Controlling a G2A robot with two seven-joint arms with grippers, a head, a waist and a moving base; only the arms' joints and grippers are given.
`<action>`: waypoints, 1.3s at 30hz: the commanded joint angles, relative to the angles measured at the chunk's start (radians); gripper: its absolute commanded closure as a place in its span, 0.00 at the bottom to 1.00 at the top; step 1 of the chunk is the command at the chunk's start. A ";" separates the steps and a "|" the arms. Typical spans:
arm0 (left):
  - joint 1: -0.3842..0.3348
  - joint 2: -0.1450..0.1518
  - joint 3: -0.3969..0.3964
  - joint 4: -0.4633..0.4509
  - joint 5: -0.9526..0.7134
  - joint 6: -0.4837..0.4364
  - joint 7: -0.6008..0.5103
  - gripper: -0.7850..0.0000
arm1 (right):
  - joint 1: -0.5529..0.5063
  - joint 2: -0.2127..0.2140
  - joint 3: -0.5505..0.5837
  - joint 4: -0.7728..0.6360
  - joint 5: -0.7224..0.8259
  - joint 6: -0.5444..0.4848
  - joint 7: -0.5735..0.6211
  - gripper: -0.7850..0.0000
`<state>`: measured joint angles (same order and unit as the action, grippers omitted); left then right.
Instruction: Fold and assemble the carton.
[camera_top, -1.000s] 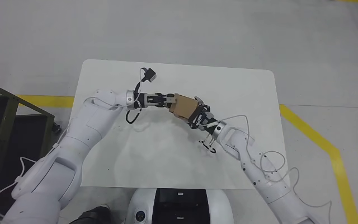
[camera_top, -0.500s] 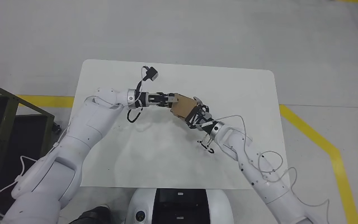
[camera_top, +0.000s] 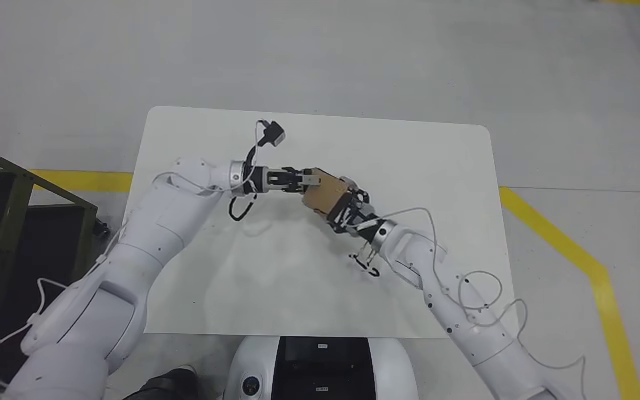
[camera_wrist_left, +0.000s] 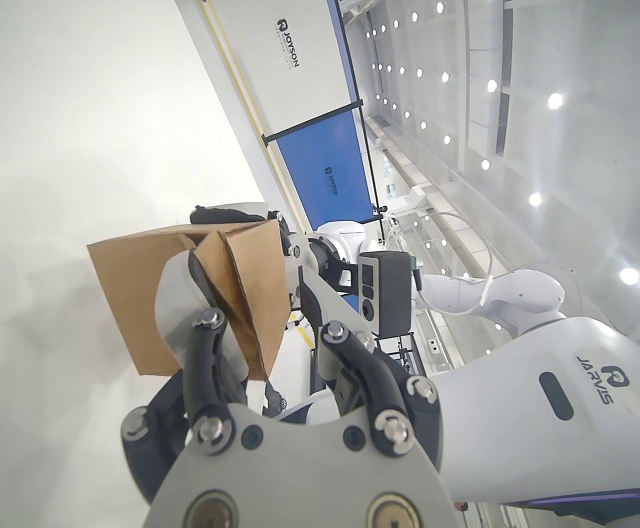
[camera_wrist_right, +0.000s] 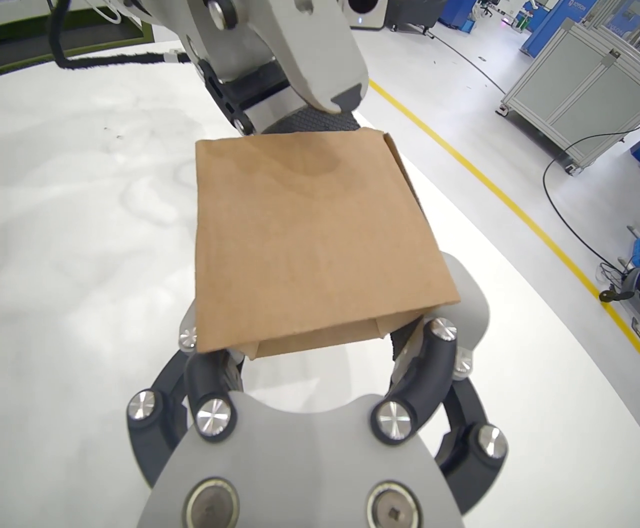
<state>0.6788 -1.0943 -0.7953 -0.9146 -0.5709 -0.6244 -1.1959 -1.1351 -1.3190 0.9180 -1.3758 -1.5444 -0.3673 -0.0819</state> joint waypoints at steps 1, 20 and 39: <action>0.001 0.004 -0.007 0.012 0.001 -0.003 0.003 0.91 | -0.002 0.001 0.005 0.002 -0.004 -0.002 -0.007 0.40; 0.016 0.033 -0.057 0.008 0.002 -0.017 0.018 0.90 | -0.007 0.009 0.025 -0.004 -0.015 -0.062 -0.044 0.40; -0.009 0.027 -0.037 -0.001 0.007 -0.014 0.014 0.91 | 0.012 0.001 -0.013 0.001 -0.048 -0.068 -0.028 0.41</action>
<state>0.6710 -1.0676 -0.8336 -0.9146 -0.5652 -0.6395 -1.1806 -1.1242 -1.3177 0.9065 -1.3752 -1.5921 -0.4360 -0.1106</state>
